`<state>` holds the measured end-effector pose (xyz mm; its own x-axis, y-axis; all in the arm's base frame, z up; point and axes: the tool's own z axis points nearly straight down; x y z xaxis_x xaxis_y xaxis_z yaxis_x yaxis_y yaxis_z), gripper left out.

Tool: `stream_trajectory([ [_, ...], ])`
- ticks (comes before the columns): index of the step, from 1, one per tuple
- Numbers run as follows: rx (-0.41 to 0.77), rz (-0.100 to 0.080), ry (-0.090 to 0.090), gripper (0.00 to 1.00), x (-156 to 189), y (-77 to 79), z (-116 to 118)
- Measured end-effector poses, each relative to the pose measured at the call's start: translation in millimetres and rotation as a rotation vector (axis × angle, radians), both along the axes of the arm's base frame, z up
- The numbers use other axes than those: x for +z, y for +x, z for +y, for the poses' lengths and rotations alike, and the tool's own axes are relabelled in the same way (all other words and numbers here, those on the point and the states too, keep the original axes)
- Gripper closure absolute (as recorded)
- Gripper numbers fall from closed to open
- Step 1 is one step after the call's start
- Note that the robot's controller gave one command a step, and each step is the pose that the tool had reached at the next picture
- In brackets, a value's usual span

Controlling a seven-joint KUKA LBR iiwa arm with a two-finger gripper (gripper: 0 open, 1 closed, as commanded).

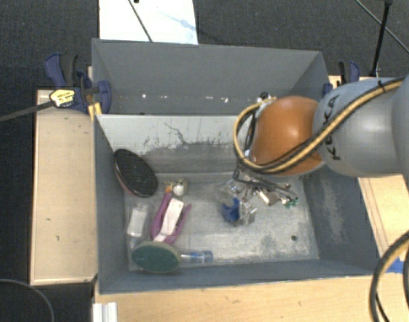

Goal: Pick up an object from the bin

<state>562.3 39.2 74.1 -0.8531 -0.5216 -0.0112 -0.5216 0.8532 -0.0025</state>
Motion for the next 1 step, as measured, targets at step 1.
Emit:
stream_trajectory([
  [1, 0.128, 0.0, -0.004, 1.0, 142.2, -17.6, -7.6],
])
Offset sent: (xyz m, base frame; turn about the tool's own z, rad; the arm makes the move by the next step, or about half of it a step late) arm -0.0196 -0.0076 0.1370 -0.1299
